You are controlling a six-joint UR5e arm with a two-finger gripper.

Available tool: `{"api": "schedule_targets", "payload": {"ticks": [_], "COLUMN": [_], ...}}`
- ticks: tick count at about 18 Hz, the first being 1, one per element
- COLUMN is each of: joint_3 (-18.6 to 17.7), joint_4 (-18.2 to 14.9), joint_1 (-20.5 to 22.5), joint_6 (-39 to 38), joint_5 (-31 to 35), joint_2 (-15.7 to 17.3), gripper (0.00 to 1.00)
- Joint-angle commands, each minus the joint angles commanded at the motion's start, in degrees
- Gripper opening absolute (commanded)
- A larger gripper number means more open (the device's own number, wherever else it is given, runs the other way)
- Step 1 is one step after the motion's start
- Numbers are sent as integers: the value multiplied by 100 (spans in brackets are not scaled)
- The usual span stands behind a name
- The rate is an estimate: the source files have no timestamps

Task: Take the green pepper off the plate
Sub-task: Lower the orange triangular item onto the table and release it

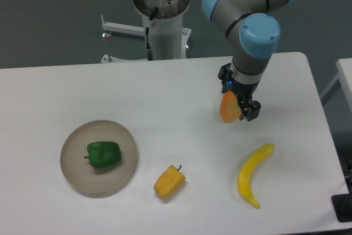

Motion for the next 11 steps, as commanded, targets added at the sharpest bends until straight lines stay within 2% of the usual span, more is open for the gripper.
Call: {"api": "schedule_targets", "payload": {"ticks": [4, 7, 11], "joint_3": [-17, -88, -105], "joint_4": [-9, 0, -9], "joint_1": [-26, -421, -1009], "joint_6": [-79, -193, -1123], "joint_5": [-61, -97, -105], "joint_2": [44, 79, 158], "gripper": [100, 100, 100]}}
